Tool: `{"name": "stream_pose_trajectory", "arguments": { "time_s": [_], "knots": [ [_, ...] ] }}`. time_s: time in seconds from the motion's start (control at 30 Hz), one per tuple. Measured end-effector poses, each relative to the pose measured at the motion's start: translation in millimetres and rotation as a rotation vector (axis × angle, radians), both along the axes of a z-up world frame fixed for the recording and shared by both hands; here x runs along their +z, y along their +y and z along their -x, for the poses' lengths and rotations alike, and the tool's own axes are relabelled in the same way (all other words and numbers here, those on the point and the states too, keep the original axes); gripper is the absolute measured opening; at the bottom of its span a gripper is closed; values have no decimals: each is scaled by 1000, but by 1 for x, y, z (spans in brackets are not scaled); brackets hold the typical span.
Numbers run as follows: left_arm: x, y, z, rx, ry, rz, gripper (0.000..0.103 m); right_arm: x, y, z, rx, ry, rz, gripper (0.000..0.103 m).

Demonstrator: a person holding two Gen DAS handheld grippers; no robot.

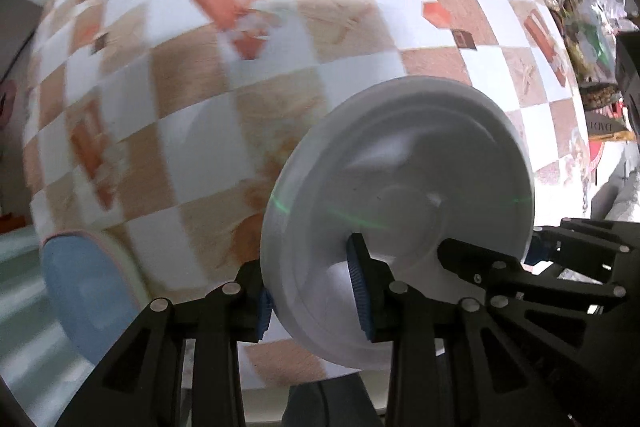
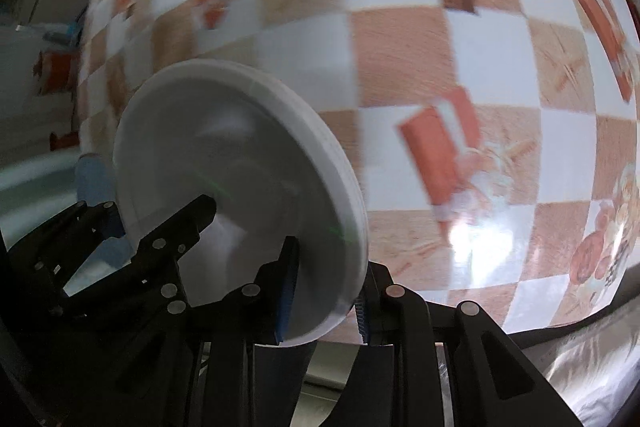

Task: Organize plates and bowls
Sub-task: 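Lift the bowl stack with both tools and carry it over the blue plate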

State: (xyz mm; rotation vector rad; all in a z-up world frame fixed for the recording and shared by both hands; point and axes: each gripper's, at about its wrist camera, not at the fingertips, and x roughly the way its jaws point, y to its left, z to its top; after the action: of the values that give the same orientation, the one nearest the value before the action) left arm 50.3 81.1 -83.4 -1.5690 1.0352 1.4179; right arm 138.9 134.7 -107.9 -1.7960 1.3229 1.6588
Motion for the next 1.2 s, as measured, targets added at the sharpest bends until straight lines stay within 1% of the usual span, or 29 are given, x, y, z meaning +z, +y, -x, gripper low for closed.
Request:
{"name": "stream_pose_trajectory", "arguments": {
  "time_s": [0.13, 0.23, 0.3, 0.37, 0.4, 0.47, 0.53, 0.6, 0.63, 0.77, 0.93, 1.0, 1.03, 1.07, 1.1, 1.13, 1.17, 1.2],
  "knots": [
    [18, -27, 29, 62, 26, -15, 36, 19, -26, 42, 68, 22, -6, 28],
    [30, -49, 47, 111, 45, -30, 36, 26, -29, 69, 112, 36, -9, 28],
    [37, -58, 59, 140, 50, -42, 36, 34, -38, 94, 161, 44, -25, 28],
    [46, -74, 78, 175, 57, -58, 37, 42, -47, 109, 211, 52, -38, 28],
    [48, -71, 82, 192, 60, -63, 37, 46, -54, 121, 241, 59, -45, 28],
    [57, -90, 94, 240, 66, -74, 38, 51, -65, 144, 291, 69, -57, 28],
    [56, -100, 106, 285, 68, -76, 38, 52, -71, 164, 338, 76, -62, 28],
    [55, -114, 118, 333, 69, -73, 38, 50, -88, 187, 396, 78, -58, 28],
    [55, -123, 126, 354, 71, -67, 38, 48, -95, 184, 418, 78, -53, 28],
    [50, -153, 148, 428, 67, -43, 38, 40, -121, 213, 485, 71, -34, 28],
    [42, -182, 160, 476, 50, -18, 38, 25, -145, 237, 529, 53, -11, 28],
    [36, -187, 162, 479, 41, -13, 38, 22, -148, 234, 542, 41, 0, 28],
    [32, -188, 163, 478, 38, -12, 38, 20, -154, 243, 544, 38, 0, 28],
    [30, -190, 162, 475, 41, -15, 39, 19, -155, 244, 548, 36, -5, 28],
    [30, -191, 162, 472, 49, -14, 43, 19, -155, 243, 554, 35, -11, 28],
    [29, -191, 162, 465, 59, -15, 46, 21, -152, 238, 558, 33, -17, 30],
    [30, -191, 161, 459, 74, -17, 53, 26, -150, 233, 558, 25, -31, 34],
    [31, -192, 161, 454, 89, -16, 58, 28, -146, 231, 555, 12, -60, 50]
  ]
}}
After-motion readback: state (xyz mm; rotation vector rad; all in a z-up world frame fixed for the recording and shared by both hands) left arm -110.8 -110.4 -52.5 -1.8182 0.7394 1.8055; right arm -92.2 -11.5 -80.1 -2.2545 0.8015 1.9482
